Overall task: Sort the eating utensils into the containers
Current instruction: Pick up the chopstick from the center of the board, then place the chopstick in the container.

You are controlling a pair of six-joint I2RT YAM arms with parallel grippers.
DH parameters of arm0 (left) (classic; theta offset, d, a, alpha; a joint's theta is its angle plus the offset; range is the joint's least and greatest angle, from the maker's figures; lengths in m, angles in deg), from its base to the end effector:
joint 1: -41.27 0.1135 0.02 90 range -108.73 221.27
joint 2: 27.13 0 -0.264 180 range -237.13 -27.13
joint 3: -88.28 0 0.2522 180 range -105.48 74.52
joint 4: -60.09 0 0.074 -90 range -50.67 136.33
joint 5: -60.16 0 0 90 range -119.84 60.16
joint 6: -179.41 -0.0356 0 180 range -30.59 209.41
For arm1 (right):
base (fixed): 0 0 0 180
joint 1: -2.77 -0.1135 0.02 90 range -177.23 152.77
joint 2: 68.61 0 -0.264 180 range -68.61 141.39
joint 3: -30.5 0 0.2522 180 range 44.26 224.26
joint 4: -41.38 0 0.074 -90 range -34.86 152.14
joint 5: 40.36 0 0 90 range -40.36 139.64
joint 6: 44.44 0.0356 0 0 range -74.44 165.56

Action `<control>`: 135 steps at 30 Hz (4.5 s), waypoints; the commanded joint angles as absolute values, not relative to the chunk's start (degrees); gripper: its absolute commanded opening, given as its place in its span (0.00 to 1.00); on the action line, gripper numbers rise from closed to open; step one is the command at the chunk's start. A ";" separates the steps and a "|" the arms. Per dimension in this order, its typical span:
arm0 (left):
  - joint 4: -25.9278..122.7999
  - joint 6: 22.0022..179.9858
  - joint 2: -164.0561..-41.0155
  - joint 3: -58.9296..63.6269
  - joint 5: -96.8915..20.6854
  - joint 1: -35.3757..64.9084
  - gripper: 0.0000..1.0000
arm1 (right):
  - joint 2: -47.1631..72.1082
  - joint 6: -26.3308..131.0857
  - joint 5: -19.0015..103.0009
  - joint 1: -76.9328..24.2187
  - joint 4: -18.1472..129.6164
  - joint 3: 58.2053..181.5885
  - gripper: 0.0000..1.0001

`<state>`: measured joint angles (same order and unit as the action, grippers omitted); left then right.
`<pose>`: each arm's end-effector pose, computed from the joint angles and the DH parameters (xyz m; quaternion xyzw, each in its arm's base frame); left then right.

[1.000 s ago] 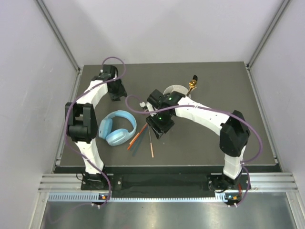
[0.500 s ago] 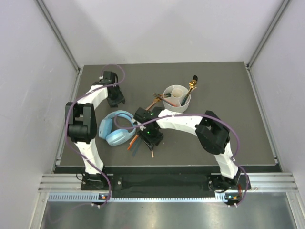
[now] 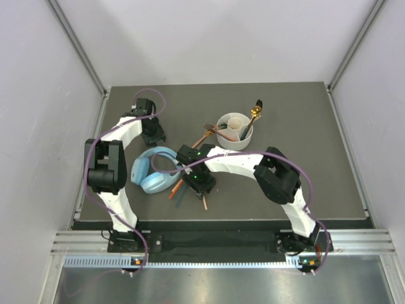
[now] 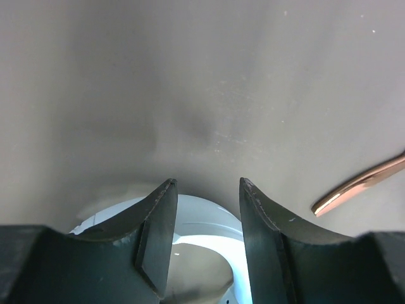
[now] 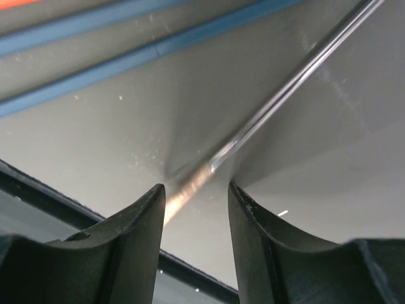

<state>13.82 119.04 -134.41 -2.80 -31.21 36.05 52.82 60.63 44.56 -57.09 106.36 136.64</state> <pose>0.3896 -0.0364 0.1980 -0.2025 0.9499 -0.0823 0.2235 0.2079 0.3643 0.1644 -0.3827 0.9189 0.0866 0.0404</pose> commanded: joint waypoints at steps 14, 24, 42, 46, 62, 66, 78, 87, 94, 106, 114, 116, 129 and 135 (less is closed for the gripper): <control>16.45 118.33 -131.28 -0.89 -33.36 36.43 0.48 | 56.20 58.49 46.66 -56.56 105.76 138.66 0.00; 16.71 118.33 -131.63 -0.72 -34.59 36.43 0.48 | 47.86 58.48 48.75 -56.03 103.13 129.44 0.00; 16.10 117.80 -131.02 -1.33 -39.07 36.08 0.47 | 42.58 61.48 66.07 -52.34 110.69 135.76 0.00; 16.19 117.80 -130.93 -1.16 -39.42 35.82 0.47 | 39.15 60.33 67.66 -51.81 108.06 135.14 0.00; 16.10 117.28 -132.07 -0.98 -39.60 35.03 0.47 | 22.37 50.67 73.98 -44.26 93.92 135.49 0.00; 16.10 117.27 -132.51 -1.16 -39.25 34.50 0.47 | 21.92 47.07 74.43 -41.27 89.69 132.78 0.00; 16.62 116.75 -133.65 -1.16 -38.02 33.18 0.47 | 27.19 40.03 68.71 -37.66 71.41 126.00 0.00; 17.68 116.57 -133.74 -0.45 -37.40 32.74 0.47 | 29.83 39.59 66.25 -37.48 66.75 124.78 0.00; 18.30 116.13 -134.00 0.16 -37.31 32.65 0.46 | 30.97 40.90 65.46 -37.57 61.83 120.12 0.00; 18.74 116.04 -133.04 1.75 -37.31 32.56 0.46 | 30.62 41.61 64.67 -37.57 57.51 114.31 0.00; 18.30 116.05 -133.39 0.43 -37.40 32.13 0.46 | 30.71 41.78 64.93 -37.48 59.53 114.14 0.10; 18.29 115.96 -133.39 0.25 -37.49 32.04 0.46 | 30.53 41.87 64.85 -37.57 60.06 114.05 0.17; 16.36 115.87 -133.57 -2.12 -37.05 31.60 0.46 | 20.79 44.76 62.13 -37.40 69.80 115.10 0.30; 15.22 116.57 -134.44 -5.28 -36.26 31.69 0.47 | 18.67 50.74 55.11 -39.68 97.47 126.25 0.31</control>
<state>15.90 116.44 -134.15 -1.47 -37.26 31.81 21.91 45.86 61.02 -37.83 80.68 118.76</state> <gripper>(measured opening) 0.468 0.311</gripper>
